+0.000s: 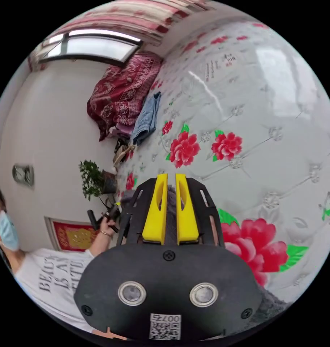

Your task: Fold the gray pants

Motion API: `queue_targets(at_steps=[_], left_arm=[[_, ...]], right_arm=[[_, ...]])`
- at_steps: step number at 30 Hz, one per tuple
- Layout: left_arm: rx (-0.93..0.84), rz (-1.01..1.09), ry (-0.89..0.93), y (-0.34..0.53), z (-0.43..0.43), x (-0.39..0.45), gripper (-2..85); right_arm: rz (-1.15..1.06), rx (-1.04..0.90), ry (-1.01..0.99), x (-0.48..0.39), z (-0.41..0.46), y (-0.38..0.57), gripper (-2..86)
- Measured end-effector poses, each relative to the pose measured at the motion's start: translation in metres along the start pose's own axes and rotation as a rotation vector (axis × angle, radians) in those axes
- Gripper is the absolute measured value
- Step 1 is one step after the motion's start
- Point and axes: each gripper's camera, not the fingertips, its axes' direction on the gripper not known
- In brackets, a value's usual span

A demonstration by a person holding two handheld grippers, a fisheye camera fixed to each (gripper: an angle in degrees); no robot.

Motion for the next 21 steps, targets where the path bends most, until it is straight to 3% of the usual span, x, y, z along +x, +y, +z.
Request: queue_targets(at_steps=[4, 9, 15, 18, 21], left_arm=[[0.11, -0.052, 0.013, 0.04, -0.048, -0.021, 4.1], [0.011, -0.158, -0.04, 0.079, -0.049, -0.054, 6.5], [-0.077, -0.241, 0.067, 0.085, -0.019, -0.069, 7.2], [-0.164, -0.271, 0.071, 0.074, 0.002, -0.07, 2.4], [-0.125, -0.229, 0.136, 0.056, -0.011, -0.057, -0.1]], right_arm=[[-0.193, -0.07, 0.199, -0.041, -0.01, 0.081, 2.1], [-0.319, -0.215, 0.37, -0.072, 0.016, 0.189, 3.1], [-0.372, -0.604, 0.509, -0.079, 0.094, 0.275, 3.3], [-0.38, -0.556, 0.595, -0.086, 0.103, 0.293, 2.8], [-0.315, -0.596, 0.578, -0.086, 0.097, 0.293, 1.8]])
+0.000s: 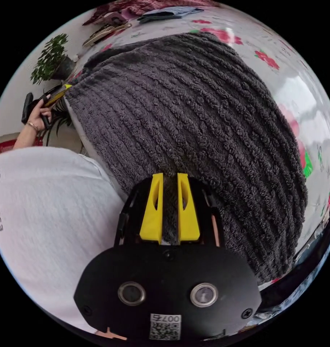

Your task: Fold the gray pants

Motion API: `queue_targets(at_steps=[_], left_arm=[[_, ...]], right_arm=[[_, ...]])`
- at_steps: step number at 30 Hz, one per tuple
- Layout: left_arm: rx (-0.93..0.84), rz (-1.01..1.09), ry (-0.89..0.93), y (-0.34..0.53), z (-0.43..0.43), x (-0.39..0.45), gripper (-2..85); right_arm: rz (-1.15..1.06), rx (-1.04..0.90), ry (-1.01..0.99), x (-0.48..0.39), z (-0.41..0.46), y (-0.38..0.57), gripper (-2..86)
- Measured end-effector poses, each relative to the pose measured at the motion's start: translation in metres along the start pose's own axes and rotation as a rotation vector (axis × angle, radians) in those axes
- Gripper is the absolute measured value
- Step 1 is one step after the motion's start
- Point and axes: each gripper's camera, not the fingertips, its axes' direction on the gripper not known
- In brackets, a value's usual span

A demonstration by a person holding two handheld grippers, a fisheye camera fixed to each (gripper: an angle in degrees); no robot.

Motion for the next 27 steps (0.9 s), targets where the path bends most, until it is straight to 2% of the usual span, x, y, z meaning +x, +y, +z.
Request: queue_targets(at_steps=[3, 5, 8, 9, 11, 12, 13, 14, 15, 18, 24, 26, 27], left_arm=[[0.09, 0.135, 0.147, -0.013, -0.032, 0.039, -0.6], [0.136, 0.231, 0.192, -0.021, -0.048, 0.063, -0.6], [0.196, 0.368, 0.126, -0.031, -0.058, 0.085, -0.2], [0.192, 0.386, 0.047, -0.032, -0.05, 0.08, 0.3], [0.114, 0.338, -0.099, -0.031, -0.017, 0.055, 1.7], [-0.014, 0.224, -0.174, -0.029, 0.015, 0.025, 3.3], [-0.169, 0.109, -0.175, -0.024, 0.043, -0.004, 4.2], [-0.156, 0.078, -0.125, -0.02, 0.045, -0.014, 4.6], [-0.03, 0.05, -0.021, -0.01, 0.03, -0.026, 5.8], [-0.042, -0.018, 0.037, -0.01, 0.023, -0.037, 7.2], [-0.036, -0.051, 0.113, -0.024, 0.004, -0.027, 7.2], [-0.037, -0.075, 0.129, -0.024, -0.002, -0.024, 7.0], [-0.032, -0.098, 0.137, -0.024, -0.006, -0.023, 6.8]], right_arm=[[0.05, 0.1, -0.01, 0.002, -0.022, 0.018, 0.5], [0.116, 0.26, -0.051, 0.003, -0.049, 0.041, 0.1], [0.148, 0.361, -0.098, 0.0, -0.068, 0.066, 0.1], [0.148, 0.366, -0.094, -0.002, -0.07, 0.071, 0.2], [0.153, 0.347, -0.07, -0.007, -0.067, 0.088, 0.6], [0.158, 0.339, -0.067, -0.008, -0.064, 0.093, 0.8], [0.174, 0.323, -0.076, -0.008, -0.059, 0.103, 1.2], [0.199, 0.316, -0.093, -0.008, -0.056, 0.115, 1.7], [0.215, 0.32, -0.101, -0.007, -0.055, 0.122, 2.1], [0.332, 0.403, -0.169, 0.006, -0.057, 0.167, 3.7], [0.776, 0.707, -0.281, 0.068, -0.065, 0.315, 6.7], [1.09, 0.845, -0.255, 0.094, -0.061, 0.401, 7.8], [1.165, 0.879, -0.251, 0.099, -0.059, 0.423, 8.0]])
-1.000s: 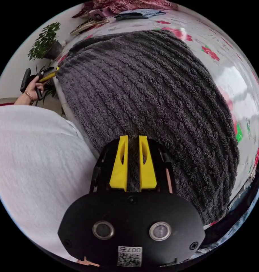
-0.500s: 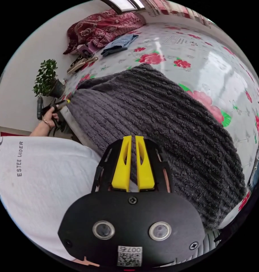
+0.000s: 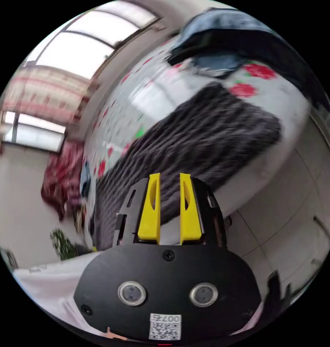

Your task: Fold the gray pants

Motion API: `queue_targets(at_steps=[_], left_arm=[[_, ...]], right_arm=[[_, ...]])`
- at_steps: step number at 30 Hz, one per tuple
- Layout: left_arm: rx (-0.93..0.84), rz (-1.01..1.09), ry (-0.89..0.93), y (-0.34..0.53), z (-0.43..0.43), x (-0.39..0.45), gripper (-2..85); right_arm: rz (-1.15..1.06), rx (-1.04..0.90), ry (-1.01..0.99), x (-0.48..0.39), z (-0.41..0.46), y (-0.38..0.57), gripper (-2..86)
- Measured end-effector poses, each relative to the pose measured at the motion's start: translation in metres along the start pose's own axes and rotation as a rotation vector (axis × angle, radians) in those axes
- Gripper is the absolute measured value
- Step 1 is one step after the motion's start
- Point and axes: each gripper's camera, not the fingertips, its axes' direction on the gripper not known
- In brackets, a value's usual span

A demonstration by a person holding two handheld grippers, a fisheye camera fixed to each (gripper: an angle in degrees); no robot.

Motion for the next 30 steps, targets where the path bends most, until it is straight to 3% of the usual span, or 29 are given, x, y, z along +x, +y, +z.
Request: queue_targets(at_steps=[2, 5, 11, 21, 24, 30], left_arm=[[0.0, -0.044, 0.016, 0.002, -0.004, 0.001, 6.6], [0.004, -0.114, 0.047, 0.008, -0.01, 0.004, 6.6], [0.002, -0.172, 0.068, 0.016, -0.017, 0.025, 7.3], [0.061, -0.295, 0.164, 0.028, -0.028, 0.034, 7.9], [0.075, -0.281, 0.171, 0.026, -0.033, 0.036, 8.4], [0.103, -0.283, 0.212, 0.014, -0.037, 0.031, 11.1]], right_arm=[[0.232, 0.163, 0.011, 0.07, -0.046, 0.002, 9.0], [0.41, 0.264, -0.032, 0.137, -0.079, 0.013, 9.8], [0.407, 0.29, -0.209, 0.18, -0.077, 0.014, 10.8], [0.368, 0.265, -0.333, 0.159, -0.057, -0.006, 4.9], [0.123, 0.248, -0.312, 0.092, -0.078, -0.033, 4.1], [-0.819, 0.11, -0.127, -0.162, -0.081, -0.012, 4.1]])
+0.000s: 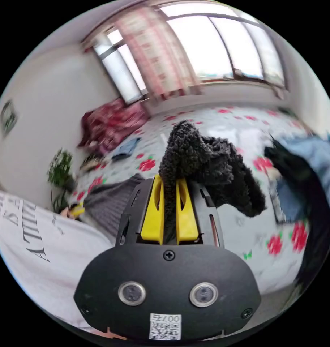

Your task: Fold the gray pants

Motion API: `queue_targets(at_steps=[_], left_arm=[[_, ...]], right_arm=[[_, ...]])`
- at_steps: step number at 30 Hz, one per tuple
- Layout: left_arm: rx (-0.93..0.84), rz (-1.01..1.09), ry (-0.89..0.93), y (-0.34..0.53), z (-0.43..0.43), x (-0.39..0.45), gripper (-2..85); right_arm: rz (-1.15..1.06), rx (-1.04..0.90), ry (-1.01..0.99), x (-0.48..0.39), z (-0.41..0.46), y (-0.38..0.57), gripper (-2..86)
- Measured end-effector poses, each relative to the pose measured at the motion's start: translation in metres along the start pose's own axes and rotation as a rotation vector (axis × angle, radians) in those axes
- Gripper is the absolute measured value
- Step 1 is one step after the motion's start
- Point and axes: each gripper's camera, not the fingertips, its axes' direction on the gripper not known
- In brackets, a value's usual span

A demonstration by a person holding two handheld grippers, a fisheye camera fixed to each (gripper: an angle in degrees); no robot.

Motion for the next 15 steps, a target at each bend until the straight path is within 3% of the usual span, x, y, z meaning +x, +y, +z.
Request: queue_targets(at_steps=[2, 5, 11, 15], left_arm=[[-0.001, -0.001, 0.02, -0.006, 0.001, -0.002, 11.6], [-0.012, -0.008, 0.048, -0.016, 0.007, -0.005, 11.7], [-0.063, 0.0, 0.066, -0.034, 0.023, -0.012, 11.9], [-0.108, 0.033, 0.104, -0.047, 0.028, -0.016, 11.9]], right_arm=[[-0.299, -0.113, -0.085, -0.088, 0.041, -0.017, 4.5], [-0.485, -0.29, -0.241, -0.167, 0.113, -0.001, 5.1], [-0.529, -0.756, -0.304, -0.242, 0.257, 0.072, 5.6], [-0.534, -0.743, -0.315, -0.25, 0.258, 0.064, 6.1]])
